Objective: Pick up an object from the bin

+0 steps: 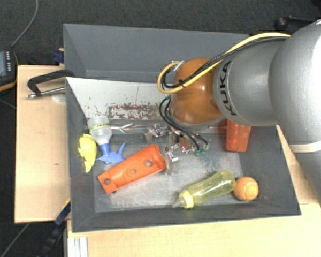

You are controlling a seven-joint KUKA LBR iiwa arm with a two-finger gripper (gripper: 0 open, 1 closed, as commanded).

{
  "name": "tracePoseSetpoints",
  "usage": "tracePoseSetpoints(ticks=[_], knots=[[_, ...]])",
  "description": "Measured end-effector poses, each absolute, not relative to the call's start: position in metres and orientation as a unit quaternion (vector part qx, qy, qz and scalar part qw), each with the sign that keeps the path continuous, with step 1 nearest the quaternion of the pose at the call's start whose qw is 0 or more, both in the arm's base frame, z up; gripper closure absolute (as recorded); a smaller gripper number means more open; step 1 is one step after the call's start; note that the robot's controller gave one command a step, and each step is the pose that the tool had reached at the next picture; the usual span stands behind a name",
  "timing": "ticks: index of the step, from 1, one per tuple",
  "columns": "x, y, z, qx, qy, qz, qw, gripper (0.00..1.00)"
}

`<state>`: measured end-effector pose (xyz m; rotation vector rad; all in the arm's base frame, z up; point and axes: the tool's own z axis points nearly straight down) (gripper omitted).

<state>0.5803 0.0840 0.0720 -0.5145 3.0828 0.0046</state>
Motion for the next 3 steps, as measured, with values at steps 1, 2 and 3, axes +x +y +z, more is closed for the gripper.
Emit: tracePoseSetpoints(ticks=[1,2,3], knots=[[0.547,0.109,0.071,-0.169,0.986,0.002,0.006,0.00],[0.534,0.107,0.071,-0.228,0.974,0.001,0.009,1.00],[0.534,0.107,0.071,-0.228,0.974,0.001,0.009,1.00]])
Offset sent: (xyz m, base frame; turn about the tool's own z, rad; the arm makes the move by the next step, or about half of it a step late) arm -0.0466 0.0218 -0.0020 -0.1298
